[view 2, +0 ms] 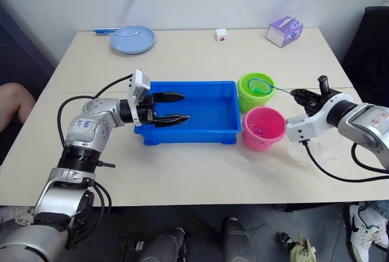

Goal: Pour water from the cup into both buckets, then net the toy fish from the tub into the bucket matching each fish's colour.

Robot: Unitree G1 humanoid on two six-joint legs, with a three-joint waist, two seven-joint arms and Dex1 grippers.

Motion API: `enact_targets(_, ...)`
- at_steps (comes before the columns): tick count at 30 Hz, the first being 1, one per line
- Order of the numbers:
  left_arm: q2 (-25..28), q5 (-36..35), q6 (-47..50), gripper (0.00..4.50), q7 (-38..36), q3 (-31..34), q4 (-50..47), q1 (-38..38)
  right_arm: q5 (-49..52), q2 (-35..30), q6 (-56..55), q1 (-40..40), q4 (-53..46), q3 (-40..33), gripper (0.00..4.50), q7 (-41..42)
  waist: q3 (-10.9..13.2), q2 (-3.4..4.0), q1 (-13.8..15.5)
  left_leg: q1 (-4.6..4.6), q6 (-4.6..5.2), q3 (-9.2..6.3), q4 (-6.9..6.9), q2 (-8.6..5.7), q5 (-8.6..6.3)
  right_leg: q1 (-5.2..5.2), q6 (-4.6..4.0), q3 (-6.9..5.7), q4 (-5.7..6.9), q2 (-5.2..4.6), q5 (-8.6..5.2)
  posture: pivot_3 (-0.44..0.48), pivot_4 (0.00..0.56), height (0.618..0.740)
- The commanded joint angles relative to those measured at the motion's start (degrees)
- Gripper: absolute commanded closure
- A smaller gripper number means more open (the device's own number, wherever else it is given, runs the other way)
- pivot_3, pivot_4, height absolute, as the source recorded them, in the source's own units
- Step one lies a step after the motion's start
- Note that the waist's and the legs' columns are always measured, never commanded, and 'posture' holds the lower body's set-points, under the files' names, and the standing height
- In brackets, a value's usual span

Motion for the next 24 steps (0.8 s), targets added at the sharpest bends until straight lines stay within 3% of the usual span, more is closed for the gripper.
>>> enact_targets(1,0.0,-0.1,-1.3,0.0,0.2,1.1,-0.7,-1.5,0.2,0.7,2.1,-1.5,0.5,-4.9,3.74,-2.2,0.0,0.0,0.0,0.0,0.0,0.0,0.0,0.0,0.0,0.0,0.0,0.0,0.01,0.0,0.0,0.0,0.15,0.74)
enact_targets(7,-0.2,-0.1,-1.8,0.0,0.2,1.1,-0.1,-1.7,0.3,0.9,-0.9,0.2,-1.2,-4.1,3.74,-0.2,0.0,0.0,0.1,0.0,0.0,0.01,0.0,0.0,0.0,0.01,0.0,0.01,0.01,0.0,0.0,0.0,0.15,0.74)
enact_targets(12,-0.2,-0.1,-1.9,0.0,0.2,0.9,0.0,-1.8,6.4,5.0,4.6,0.3,-1.5,-8.7,3.74,1.9,0.0,0.0,0.0,0.0,0.0,0.03,0.04,-0.01,0.0,0.01,0.01,0.03,0.03,0.0,0.0,0.0,0.15,0.74)
enact_targets(16,0.8,-0.3,-0.7,0.0,-1.2,0.3,-1.4,-0.7,25.6,12.9,16.5,1.8,-7.0,-14.8,3.74,11.6,0.0,0.0,0.0,0.0,0.0,0.01,0.04,0.07,0.0,0.05,0.01,0.0,0.21,0.02,0.0,0.0,0.15,0.74)
enact_targets(20,4.5,-2.0,3.3,0.0,-6.1,-0.9,-8.1,2.5,50.3,21.5,37.9,4.2,-20.5,-20.0,3.74,21.0,0.0,-0.01,-0.2,-0.01,0.0,-0.11,0.06,0.14,0.0,0.11,0.01,0.02,0.19,0.02,0.01,0.0,0.15,0.74)
enact_targets(24,13.0,-3.3,7.6,0.0,-12.3,-0.5,-14.9,5.8,72.1,24.5,54.3,9.4,-31.4,-23.6,3.74,27.2,0.0,0.0,0.0,-0.1,-0.03,-0.37,0.13,0.15,-0.02,0.08,-0.01,0.2,0.24,0.03,0.01,0.0,0.15,0.74)
